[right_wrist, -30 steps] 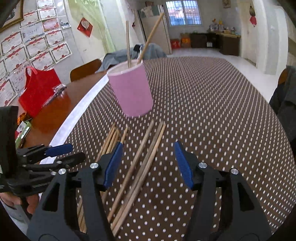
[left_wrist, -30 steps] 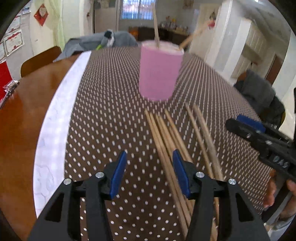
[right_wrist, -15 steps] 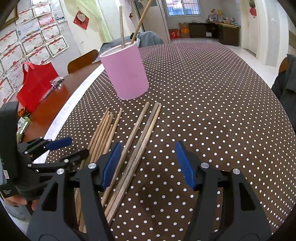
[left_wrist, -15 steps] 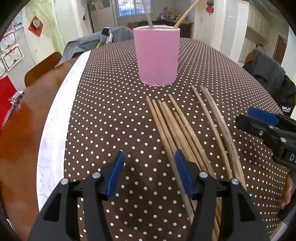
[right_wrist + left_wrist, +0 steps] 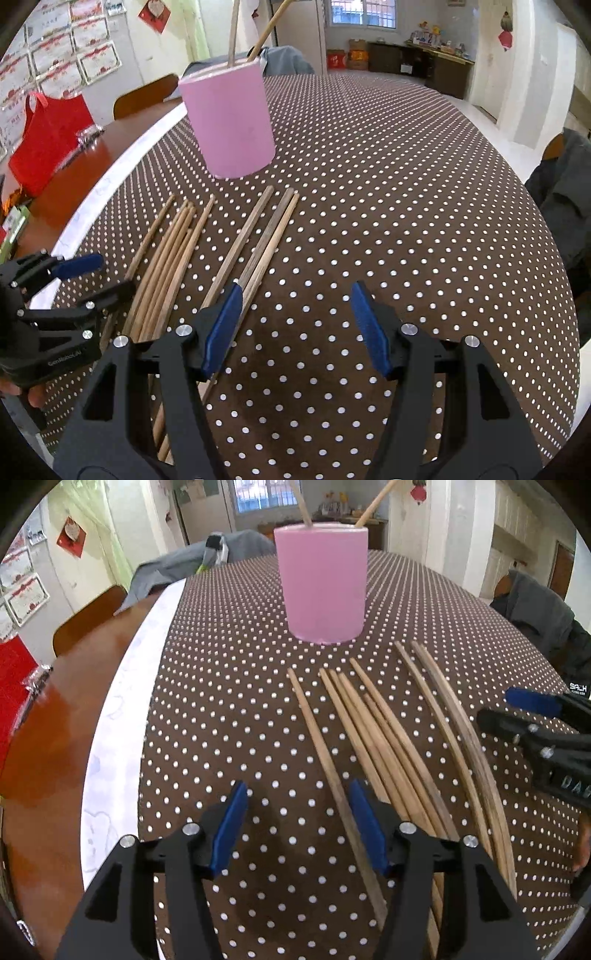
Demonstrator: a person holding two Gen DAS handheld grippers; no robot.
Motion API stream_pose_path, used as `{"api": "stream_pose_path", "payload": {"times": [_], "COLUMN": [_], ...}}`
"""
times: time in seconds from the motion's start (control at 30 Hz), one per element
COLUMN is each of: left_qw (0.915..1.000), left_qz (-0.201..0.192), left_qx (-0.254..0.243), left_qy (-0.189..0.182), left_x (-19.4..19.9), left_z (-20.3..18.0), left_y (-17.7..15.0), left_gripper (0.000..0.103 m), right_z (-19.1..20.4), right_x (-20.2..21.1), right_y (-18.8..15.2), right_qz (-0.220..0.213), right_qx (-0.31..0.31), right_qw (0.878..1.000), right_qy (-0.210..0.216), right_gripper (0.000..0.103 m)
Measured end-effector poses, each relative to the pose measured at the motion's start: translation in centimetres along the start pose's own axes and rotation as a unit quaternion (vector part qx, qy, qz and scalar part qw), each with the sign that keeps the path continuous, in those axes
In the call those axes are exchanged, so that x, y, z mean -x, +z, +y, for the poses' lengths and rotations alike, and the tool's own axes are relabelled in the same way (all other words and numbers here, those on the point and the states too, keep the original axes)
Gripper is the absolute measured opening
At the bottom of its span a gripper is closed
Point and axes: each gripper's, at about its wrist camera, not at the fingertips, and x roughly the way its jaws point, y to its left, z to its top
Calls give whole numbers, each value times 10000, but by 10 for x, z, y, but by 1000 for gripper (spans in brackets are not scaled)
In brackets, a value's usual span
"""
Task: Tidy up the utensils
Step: 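Move the left tool back over the remaining chopsticks, then close the left tool on another chopstick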
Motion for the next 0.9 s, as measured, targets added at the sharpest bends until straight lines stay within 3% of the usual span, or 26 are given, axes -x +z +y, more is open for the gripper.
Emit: {"api": "stream_pose_path", "payload": {"times": [0.57,0.63,0.77,0.83,0.87,0.9], "left_qw": [9995,9994,9990,9991,9990,9990], "left_qz": [46,87,149,169,174,182], "left_qx": [214,229,160,165,180,192], "left_qy": [-222,-262,-377,-359,-361,-364], "left_x": [-5,-6,-8,-8,-8,-9], "left_z": [12,13,16,16,17,17], "left_y": [1,3,6,8,10,11], "left_gripper": [58,58,57,51,43,39], "right_z": [23,24,12,9,8,7], "right_x": [-12,-18,-23,-26,-28,-29], "right_y": [-1,3,13,18,22,26], "right_qz": [245,435,839,993,1065,1103], "right_qx": [401,463,428,536,594,607], "right_qw": [9982,9969,9952,9935,9925,9920], "right_qy": [-378,-473,-246,-137,-83,-56], "right_gripper": [63,63,62,62,55,41]}}
